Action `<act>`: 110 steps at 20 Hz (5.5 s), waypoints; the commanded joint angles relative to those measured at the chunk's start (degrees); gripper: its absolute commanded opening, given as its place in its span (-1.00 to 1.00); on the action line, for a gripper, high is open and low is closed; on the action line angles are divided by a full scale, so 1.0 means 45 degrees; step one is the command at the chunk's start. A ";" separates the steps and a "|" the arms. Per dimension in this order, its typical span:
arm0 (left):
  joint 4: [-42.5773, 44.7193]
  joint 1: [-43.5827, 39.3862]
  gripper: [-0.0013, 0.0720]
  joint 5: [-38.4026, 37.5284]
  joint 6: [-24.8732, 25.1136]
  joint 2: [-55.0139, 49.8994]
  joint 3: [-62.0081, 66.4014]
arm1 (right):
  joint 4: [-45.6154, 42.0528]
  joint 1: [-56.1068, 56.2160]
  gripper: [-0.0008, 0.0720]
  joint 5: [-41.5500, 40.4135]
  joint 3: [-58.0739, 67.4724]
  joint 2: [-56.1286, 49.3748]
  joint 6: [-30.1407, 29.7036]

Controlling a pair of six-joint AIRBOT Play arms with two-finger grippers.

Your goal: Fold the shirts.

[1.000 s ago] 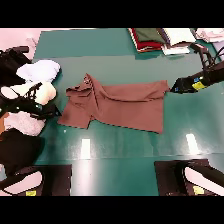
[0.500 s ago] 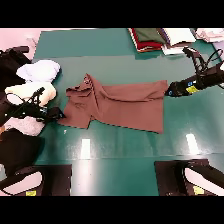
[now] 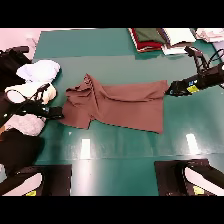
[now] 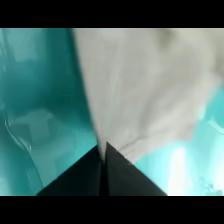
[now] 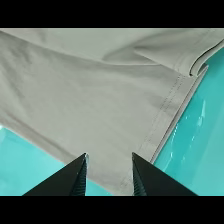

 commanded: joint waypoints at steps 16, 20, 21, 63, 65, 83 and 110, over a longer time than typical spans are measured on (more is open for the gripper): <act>0.4493 -0.2497 0.64 0.0282 -0.3852 0.4303 -0.0933 | 0.0029 -0.0034 -0.11 -0.0335 0.0015 0.0869 -0.0005; 0.1574 0.0359 0.64 0.1622 -0.2803 0.1151 -0.0933 | 0.0024 -0.0029 -0.11 -0.0335 0.0015 0.0865 -0.0005; 0.0209 0.0724 0.64 0.1535 -0.1724 0.0442 -0.0933 | 0.0024 -0.0029 -0.11 -0.0350 0.0010 0.0865 -0.0005; -0.0223 0.0238 -0.90 0.0296 -0.1205 0.3191 0.5289 | 0.2914 -0.0350 -0.93 -0.2283 -0.1758 0.1175 -0.1292; -0.0219 0.0238 -0.90 0.0491 -0.1258 0.4075 0.7912 | 0.2909 -0.0816 -0.93 -0.2336 0.1015 0.2346 -0.1292; -0.0282 0.0233 -0.90 -0.0355 -0.2249 0.2064 1.4154 | 0.2958 -0.5712 -0.94 0.0967 0.8393 0.1569 -0.0437; 0.1171 -0.0612 -0.89 -0.0763 -0.0627 -0.7125 0.7509 | -0.1093 -0.1399 -0.93 -0.0651 0.3497 -0.6513 -0.0325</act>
